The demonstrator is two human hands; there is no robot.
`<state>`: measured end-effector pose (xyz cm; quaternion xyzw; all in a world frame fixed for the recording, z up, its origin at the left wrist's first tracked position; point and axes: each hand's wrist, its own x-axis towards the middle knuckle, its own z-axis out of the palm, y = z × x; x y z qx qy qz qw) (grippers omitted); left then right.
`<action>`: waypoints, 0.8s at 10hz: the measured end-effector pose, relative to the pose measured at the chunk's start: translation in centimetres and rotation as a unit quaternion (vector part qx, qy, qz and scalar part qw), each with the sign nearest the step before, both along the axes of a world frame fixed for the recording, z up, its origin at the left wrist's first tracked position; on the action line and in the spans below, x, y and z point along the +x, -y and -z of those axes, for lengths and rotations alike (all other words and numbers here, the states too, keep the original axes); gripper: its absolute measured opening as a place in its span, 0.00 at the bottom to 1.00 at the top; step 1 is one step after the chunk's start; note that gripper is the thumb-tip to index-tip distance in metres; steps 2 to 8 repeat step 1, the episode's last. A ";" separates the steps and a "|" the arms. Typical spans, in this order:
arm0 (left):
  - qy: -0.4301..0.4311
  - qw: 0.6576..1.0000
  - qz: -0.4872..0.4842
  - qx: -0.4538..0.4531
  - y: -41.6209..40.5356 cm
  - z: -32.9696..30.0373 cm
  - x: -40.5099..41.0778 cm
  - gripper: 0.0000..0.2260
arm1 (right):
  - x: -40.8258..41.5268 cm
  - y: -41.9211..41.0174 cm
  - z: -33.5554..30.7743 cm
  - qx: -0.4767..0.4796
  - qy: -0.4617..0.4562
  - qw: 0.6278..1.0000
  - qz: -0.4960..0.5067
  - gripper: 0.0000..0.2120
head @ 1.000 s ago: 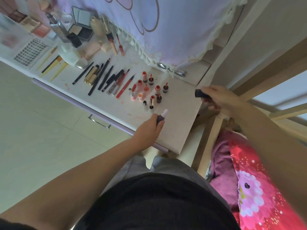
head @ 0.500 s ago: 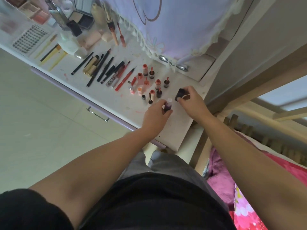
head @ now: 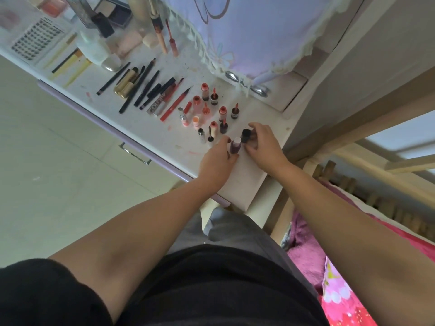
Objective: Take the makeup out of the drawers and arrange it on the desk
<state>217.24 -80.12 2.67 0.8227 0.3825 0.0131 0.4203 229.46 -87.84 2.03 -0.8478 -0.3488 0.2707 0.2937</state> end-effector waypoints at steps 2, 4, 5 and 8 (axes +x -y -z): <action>-0.013 0.999 0.043 -0.010 -0.3 0.0 -2.8 0.15 | 0.6 1.2 -2.6 -0.055 -0.037 0.998 -0.003 0.30; -0.013 0.999 0.043 -0.010 -0.3 0.0 -2.8 0.15 | 0.6 1.2 -2.6 -0.055 -0.037 0.998 -0.003 0.30; -0.013 0.999 0.043 -0.010 -0.3 0.0 -2.8 0.15 | 0.6 1.2 -2.6 -0.055 -0.037 0.998 -0.003 0.30; -0.013 0.999 0.043 -0.010 -0.3 0.0 -2.8 0.15 | 0.6 1.2 -2.6 -0.055 -0.037 0.998 -0.003 0.30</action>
